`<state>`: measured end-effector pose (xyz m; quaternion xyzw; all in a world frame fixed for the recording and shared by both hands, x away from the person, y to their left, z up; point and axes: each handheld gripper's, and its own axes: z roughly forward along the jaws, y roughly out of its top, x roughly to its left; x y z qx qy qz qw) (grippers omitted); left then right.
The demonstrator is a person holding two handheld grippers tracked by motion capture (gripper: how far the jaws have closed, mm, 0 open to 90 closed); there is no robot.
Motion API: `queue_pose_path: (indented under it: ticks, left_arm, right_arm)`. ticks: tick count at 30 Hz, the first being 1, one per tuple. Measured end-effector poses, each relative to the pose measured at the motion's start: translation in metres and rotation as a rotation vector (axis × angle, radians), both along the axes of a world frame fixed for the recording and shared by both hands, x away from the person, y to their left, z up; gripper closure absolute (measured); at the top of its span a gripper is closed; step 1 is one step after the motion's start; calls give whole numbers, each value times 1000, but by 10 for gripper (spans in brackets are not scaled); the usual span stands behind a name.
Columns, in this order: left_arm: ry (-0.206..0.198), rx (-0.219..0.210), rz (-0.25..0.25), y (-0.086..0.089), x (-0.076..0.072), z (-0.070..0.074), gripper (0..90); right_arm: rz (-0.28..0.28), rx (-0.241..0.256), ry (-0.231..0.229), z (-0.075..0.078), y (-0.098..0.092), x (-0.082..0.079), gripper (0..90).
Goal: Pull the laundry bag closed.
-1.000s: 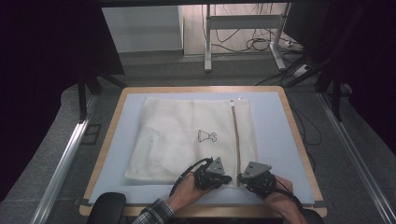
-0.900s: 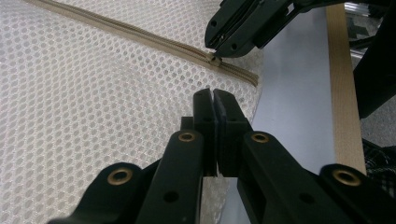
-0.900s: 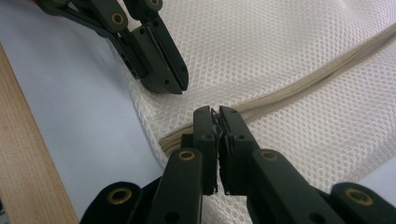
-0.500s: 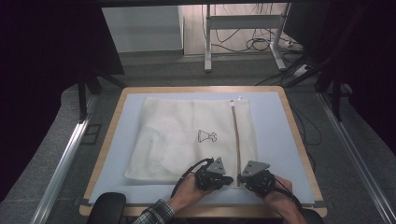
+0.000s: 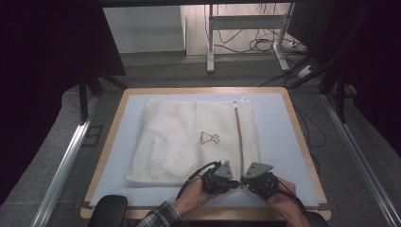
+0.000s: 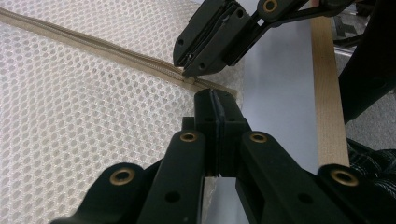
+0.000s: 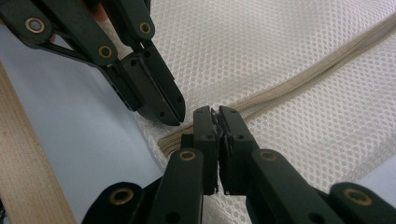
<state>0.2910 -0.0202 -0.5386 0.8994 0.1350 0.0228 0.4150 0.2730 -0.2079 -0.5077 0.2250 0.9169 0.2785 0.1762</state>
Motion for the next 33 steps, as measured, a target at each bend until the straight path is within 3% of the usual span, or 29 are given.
queue_pose_path:
  ticks: [4,8,11,33]
  left_arm:
    - [-19,7,-3,-1,-2,0,898]
    - [-1,-16,9,-1,-2,-1,899]
    - [-9,4,-5,0,0,0,898]
    - [-5,-5,1,0,-1,-1,899]
  right_arm:
    - [4,-10,-2,0,1,-1,855]
    - [14,-19,-13,0,1,-1,854]
    - [8,-12,-10,0,1,-1,854]
    - [11,-10,-38,2,-1,8,856]
